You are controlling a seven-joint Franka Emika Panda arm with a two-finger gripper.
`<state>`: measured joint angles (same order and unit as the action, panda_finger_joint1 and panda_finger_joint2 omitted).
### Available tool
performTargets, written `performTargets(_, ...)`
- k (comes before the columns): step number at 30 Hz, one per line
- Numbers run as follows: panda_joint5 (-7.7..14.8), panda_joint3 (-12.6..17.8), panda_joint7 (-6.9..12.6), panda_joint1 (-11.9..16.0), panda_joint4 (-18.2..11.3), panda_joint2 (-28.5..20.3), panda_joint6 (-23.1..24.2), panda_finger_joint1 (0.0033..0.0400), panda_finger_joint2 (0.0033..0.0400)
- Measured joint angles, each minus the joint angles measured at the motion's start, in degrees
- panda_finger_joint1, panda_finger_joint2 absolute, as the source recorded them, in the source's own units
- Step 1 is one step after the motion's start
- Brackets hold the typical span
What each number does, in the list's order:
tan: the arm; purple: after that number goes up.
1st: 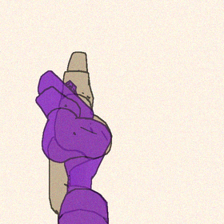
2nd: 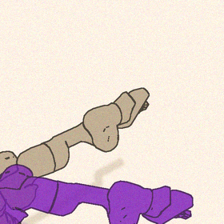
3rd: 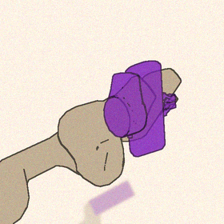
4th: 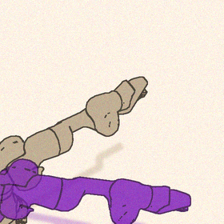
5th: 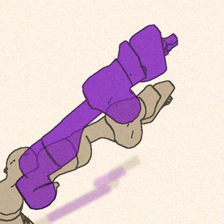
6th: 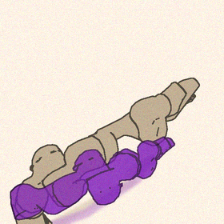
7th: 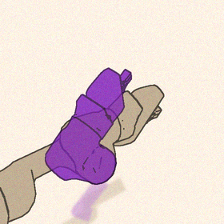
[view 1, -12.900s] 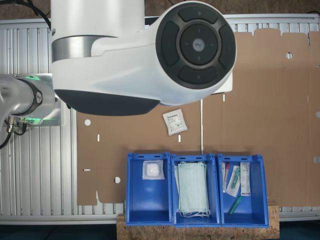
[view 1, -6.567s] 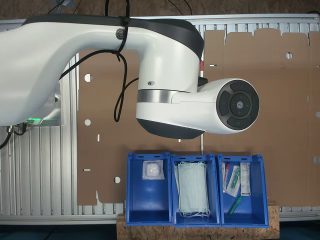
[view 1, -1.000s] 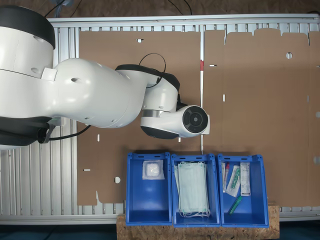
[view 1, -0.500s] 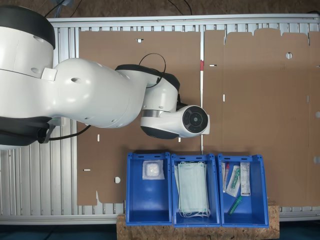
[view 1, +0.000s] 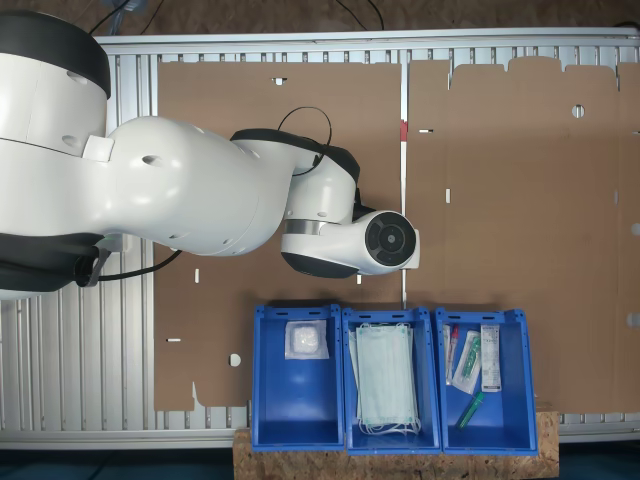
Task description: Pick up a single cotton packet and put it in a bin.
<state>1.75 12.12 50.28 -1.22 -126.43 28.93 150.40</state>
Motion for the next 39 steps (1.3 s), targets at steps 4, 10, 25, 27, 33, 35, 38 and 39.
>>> performTargets(4,0.00,0.00,0.00,0.00,0.00,0.00,0.00,0.0181,0.0181)
performTargets(10,0.00,0.00,0.00,0.00,0.00,-0.01,0.00,0.0049,0.0049)
performTargets(25,0.00,0.00,0.00,0.00,0.00,-0.01,0.00,0.0049,0.0049)
performTargets(27,0.00,0.00,0.00,0.00,0.00,-0.01,0.00,0.0049,0.0049)
performTargets(33,0.00,0.00,0.00,0.00,0.00,-0.10,0.00,0.0051,0.0051)
performTargets(35,0.00,0.00,0.00,0.00,-0.03,-0.21,0.00,0.0051,0.0051)
performTargets(38,0.00,0.00,0.00,0.00,-0.20,-0.64,-0.13,0.0051,0.0051)
performTargets(39,0.00,0.00,0.00,0.00,-0.28,-0.89,-0.25,0.0052,0.0052)
